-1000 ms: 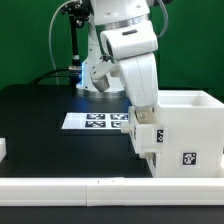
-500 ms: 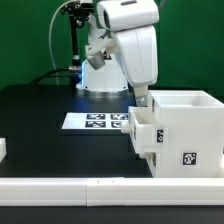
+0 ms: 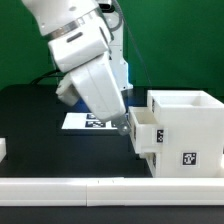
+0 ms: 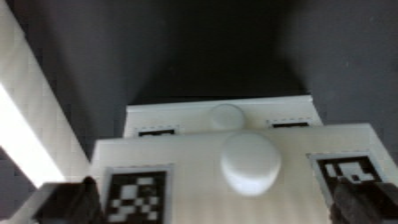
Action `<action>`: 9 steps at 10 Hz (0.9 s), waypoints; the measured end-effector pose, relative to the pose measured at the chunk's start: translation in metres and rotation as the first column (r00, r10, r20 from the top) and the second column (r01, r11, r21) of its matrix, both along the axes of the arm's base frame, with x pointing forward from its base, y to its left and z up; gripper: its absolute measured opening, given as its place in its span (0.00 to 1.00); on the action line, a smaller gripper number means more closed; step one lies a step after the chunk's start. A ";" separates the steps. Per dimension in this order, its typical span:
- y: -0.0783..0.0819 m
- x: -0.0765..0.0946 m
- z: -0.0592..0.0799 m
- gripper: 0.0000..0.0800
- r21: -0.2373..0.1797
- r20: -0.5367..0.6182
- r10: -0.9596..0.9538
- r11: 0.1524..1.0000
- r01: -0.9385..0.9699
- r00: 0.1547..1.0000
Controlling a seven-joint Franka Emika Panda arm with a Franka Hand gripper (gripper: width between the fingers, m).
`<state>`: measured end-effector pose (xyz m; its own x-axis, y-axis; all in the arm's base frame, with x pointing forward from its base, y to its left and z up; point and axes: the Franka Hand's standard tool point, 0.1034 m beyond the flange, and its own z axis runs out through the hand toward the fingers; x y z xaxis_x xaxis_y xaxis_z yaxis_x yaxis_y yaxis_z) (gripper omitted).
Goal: Assemble drawer
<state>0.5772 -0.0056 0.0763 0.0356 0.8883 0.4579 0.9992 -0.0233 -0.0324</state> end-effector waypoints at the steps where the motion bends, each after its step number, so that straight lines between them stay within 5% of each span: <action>1: 0.009 -0.005 -0.004 0.81 -0.002 -0.001 -0.005 1.000 0.005 1.000; 5: 0.035 -0.013 -0.010 0.81 -0.004 0.009 -0.012 1.000 0.013 1.000; 9: 0.022 -0.015 -0.012 0.81 -0.004 0.010 -0.014 1.000 0.014 1.000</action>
Offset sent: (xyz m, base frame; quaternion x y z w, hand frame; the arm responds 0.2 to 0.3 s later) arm -0.0145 0.0290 -0.0018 -0.0174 0.0189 0.0381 0.9989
